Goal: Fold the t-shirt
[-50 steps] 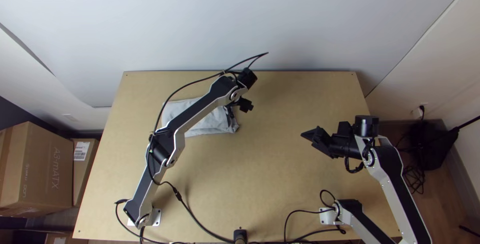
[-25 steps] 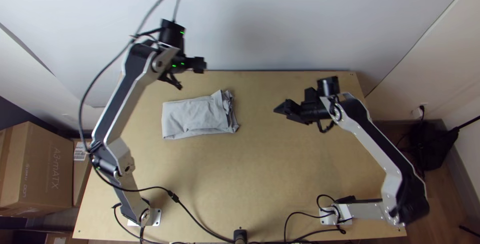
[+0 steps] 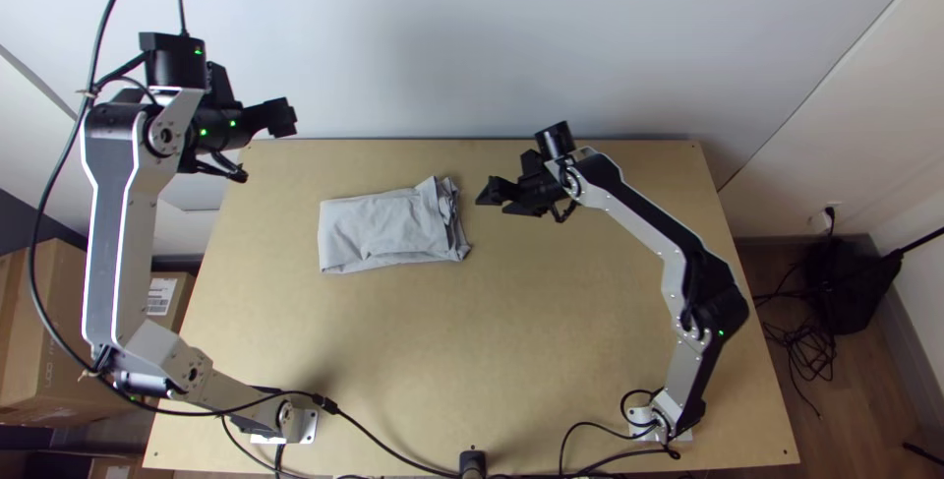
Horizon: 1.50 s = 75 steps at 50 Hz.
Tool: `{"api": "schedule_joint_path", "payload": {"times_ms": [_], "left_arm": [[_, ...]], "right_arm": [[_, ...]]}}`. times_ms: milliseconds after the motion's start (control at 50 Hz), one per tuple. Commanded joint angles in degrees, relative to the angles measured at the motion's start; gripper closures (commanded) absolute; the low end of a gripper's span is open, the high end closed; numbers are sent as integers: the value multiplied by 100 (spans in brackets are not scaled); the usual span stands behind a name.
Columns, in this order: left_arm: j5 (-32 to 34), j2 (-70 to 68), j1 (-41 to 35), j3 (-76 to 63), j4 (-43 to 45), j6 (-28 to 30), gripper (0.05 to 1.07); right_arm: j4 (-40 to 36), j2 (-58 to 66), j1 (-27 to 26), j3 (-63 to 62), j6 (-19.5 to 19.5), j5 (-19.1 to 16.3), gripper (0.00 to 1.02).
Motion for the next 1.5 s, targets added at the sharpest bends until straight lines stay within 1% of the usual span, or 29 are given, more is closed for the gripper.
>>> {"api": "schedule_joint_path", "payload": {"times_ms": [0, 60, 460, 540, 700, 960, 1020, 1060, 1100, 1140, 1160, 1200, 1220, 1240, 1300, 1480], "left_arm": [[104, -405, 166, -324, -100, -27, 10], [236, -572, 298, -491, -109, -27, 10], [376, -1108, 905, -852, -250, 166, 10], [394, -1135, 1010, -852, -267, 219, 10], [455, -1161, 1177, -878, -294, 307, 10], [499, -1170, 1318, -922, -294, 360, 10], [499, -1170, 1318, -922, -294, 360, 10], [499, -1179, 1327, -922, -294, 369, 10], [499, -1196, 1327, -922, -294, 369, 10], [499, -1196, 1353, -922, -294, 369, 10], [499, -1205, 1362, -931, -294, 369, 10], [499, -1214, 1379, -940, -302, 386, 10], [499, -1214, 1397, -948, -302, 404, 10], [499, -1223, 1414, -957, -302, 421, 10], [508, -1240, 1450, -1001, -302, 448, 10], [535, -1249, 1467, -1080, -285, 492, 10]], "right_arm": [[35, 487, 174, 548, -39, -16, 4], [35, 760, 245, 821, -31, -16, 4], [-71, 2394, 508, 2508, 84, -7, 4], [-80, 2596, 517, 2702, 172, -16, 4], [-97, 2939, 587, 3009, 189, -16, 4], [-141, 3220, 842, 3124, 207, -43, 5], [-203, 3273, 869, 3168, 189, -78, 13], [-211, 3300, 878, 3176, 189, -78, 21], [-238, 3308, 895, 3176, 163, -87, 34], [-246, 3317, 886, 3159, 154, -87, 54], [-255, 3308, 886, 3141, 136, -87, 66], [-308, 3291, 869, 3115, 75, -87, 92], [-370, 3291, 851, 3115, 48, -87, 101], [-440, 3282, 825, 3115, 13, -87, 99], [-668, 3229, 746, 3071, -136, -78, 100], [-563, 2781, 253, 2394, -277, -78, 100]]}}
